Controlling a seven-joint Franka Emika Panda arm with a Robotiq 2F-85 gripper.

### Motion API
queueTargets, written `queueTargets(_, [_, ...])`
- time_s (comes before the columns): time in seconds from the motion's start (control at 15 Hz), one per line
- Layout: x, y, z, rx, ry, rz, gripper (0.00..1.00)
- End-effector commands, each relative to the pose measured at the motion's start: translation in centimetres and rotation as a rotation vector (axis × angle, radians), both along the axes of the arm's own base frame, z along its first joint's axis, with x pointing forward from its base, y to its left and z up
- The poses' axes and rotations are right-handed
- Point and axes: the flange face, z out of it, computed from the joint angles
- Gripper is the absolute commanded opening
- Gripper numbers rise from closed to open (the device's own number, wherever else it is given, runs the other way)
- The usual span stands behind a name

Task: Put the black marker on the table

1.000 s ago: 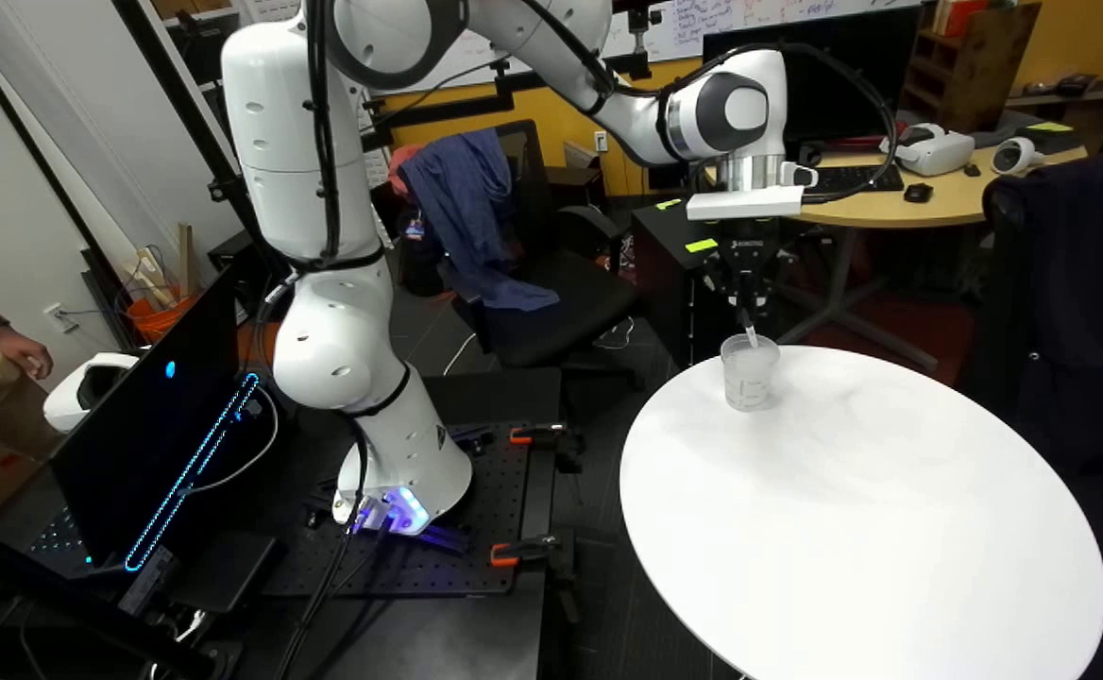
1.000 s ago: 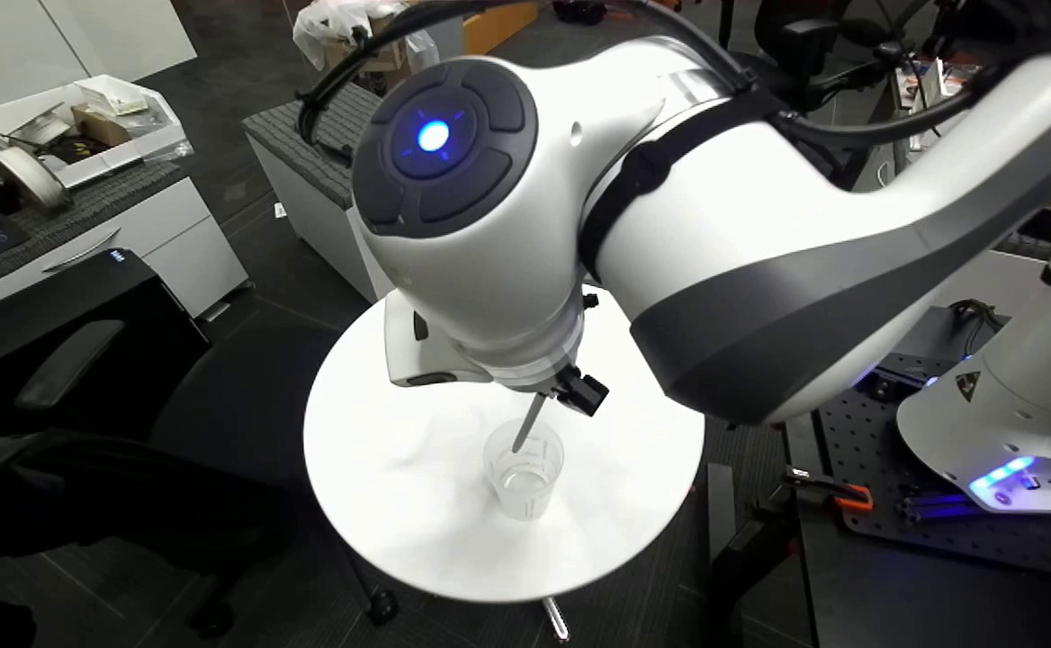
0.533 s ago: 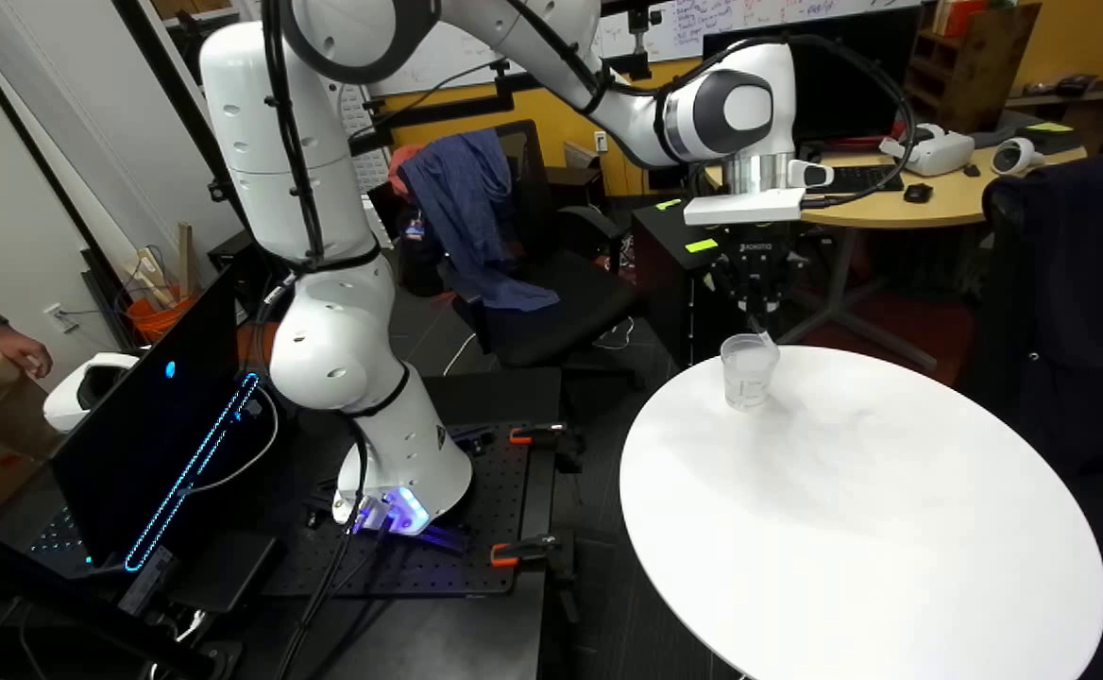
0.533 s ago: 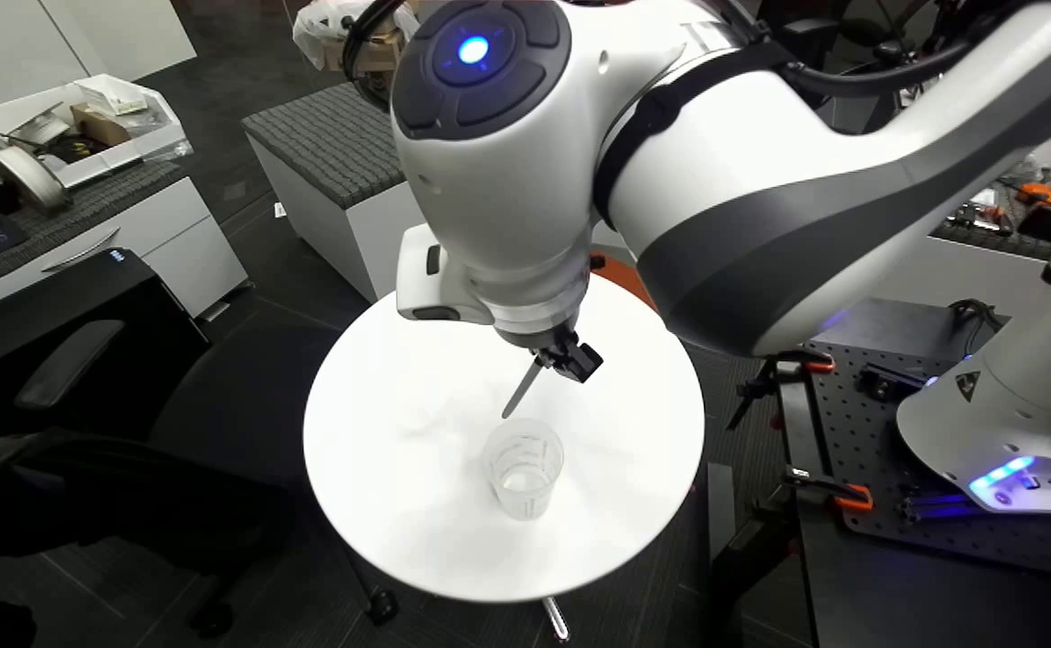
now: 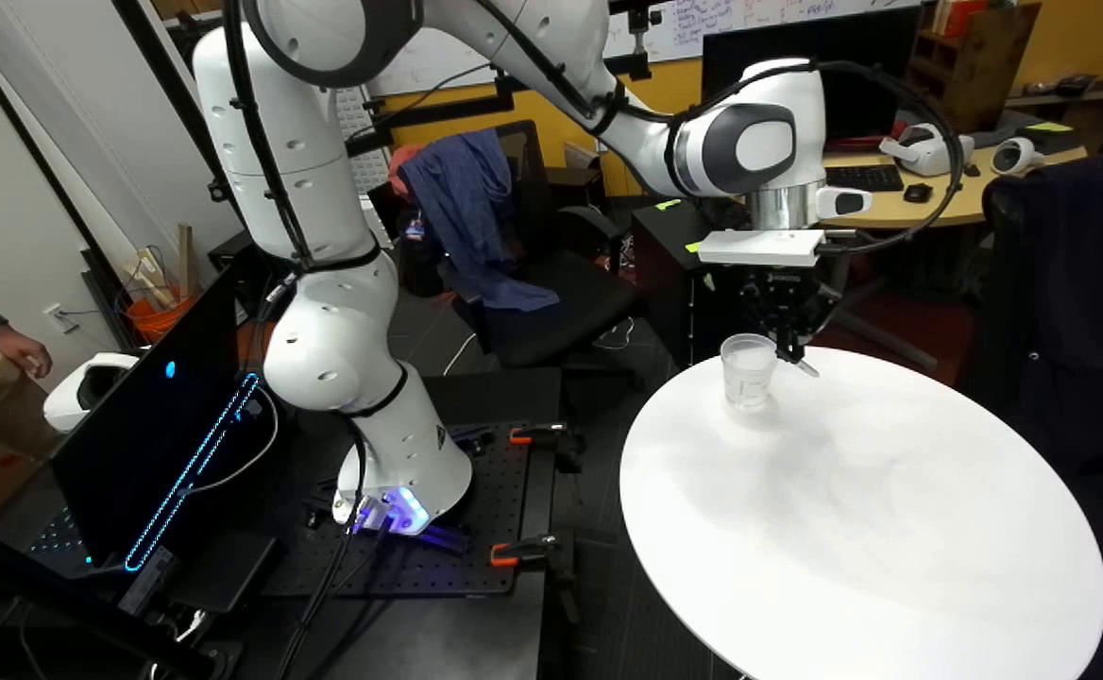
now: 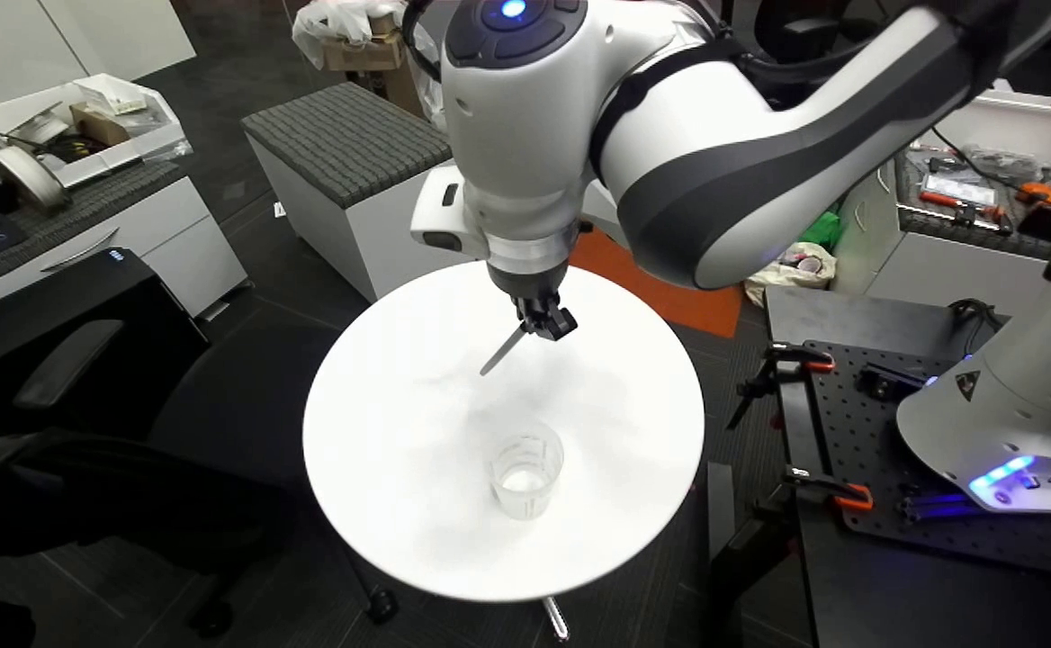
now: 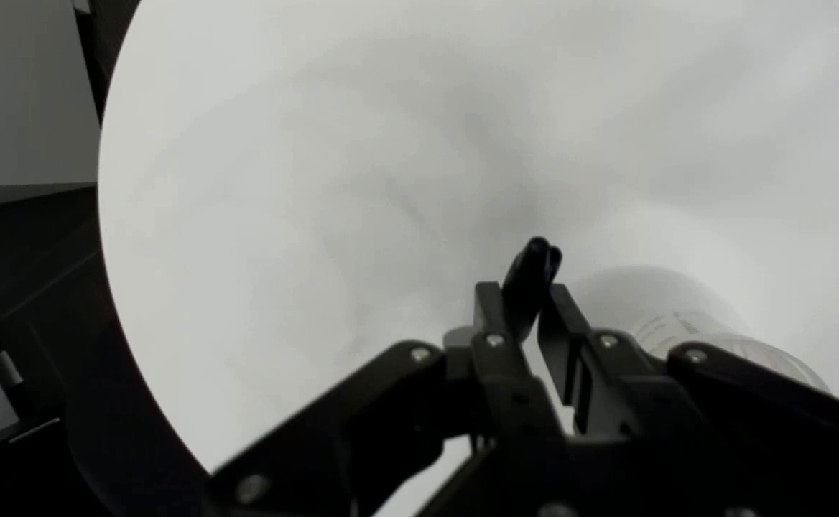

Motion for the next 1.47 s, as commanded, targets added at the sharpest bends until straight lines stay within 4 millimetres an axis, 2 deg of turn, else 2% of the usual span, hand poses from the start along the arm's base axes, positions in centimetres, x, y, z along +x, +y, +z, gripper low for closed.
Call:
queueTargets(0.0, [0.3,-2.7,-0.2,0.045,-0.076,-0.082,0.04])
queueTargets(0.27, [1.5,-5.3,-1.4,0.094,-0.133,-0.136,0.04])
queueTargets(0.53, [3.1,-6.6,-3.5,0.136,-0.178,-0.157,0.04])
queueTargets(1.0, [5.6,-6.6,-7.0,0.205,-0.277,-0.14,0.04])
queueTargets(1.4, [6.5,-5.9,-9.7,0.258,-0.302,-0.126,0.04])
